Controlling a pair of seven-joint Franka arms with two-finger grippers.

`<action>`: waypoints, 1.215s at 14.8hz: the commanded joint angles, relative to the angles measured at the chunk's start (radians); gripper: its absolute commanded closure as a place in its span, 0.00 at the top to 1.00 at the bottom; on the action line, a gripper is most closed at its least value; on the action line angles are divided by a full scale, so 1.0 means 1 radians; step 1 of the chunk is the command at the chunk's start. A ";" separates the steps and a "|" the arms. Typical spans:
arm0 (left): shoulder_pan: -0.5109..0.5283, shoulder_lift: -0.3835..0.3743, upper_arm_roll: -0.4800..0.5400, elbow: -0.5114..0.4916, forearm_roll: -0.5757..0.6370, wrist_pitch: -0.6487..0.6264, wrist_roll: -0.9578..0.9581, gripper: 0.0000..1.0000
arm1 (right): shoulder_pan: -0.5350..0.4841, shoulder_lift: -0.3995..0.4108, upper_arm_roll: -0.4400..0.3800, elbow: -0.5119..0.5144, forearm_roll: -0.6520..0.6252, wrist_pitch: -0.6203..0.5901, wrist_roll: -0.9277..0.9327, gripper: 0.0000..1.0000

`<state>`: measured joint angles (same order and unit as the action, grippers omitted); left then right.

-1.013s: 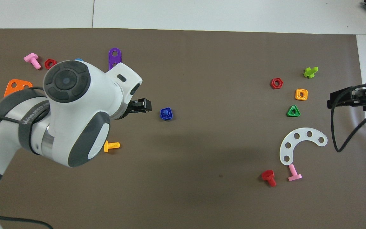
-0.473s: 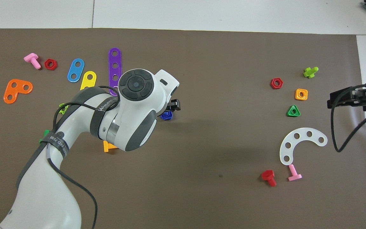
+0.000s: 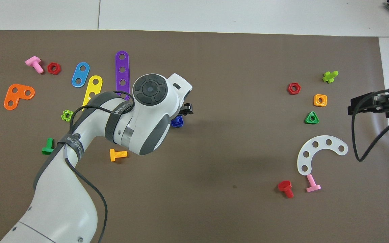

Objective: Unscrew and place screws in storage area
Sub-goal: 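Grasp and twist the blue nut with the left gripper to unscrew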

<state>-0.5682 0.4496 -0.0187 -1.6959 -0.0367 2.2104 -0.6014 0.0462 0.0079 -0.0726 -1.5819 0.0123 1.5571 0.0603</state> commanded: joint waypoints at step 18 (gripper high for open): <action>-0.044 -0.002 0.016 -0.102 0.006 0.112 -0.009 0.69 | -0.008 -0.023 0.007 -0.026 0.002 0.011 -0.020 1.00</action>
<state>-0.5960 0.4600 -0.0189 -1.7786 -0.0366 2.3042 -0.6015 0.0462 0.0078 -0.0726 -1.5819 0.0123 1.5571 0.0603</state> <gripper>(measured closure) 0.304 0.000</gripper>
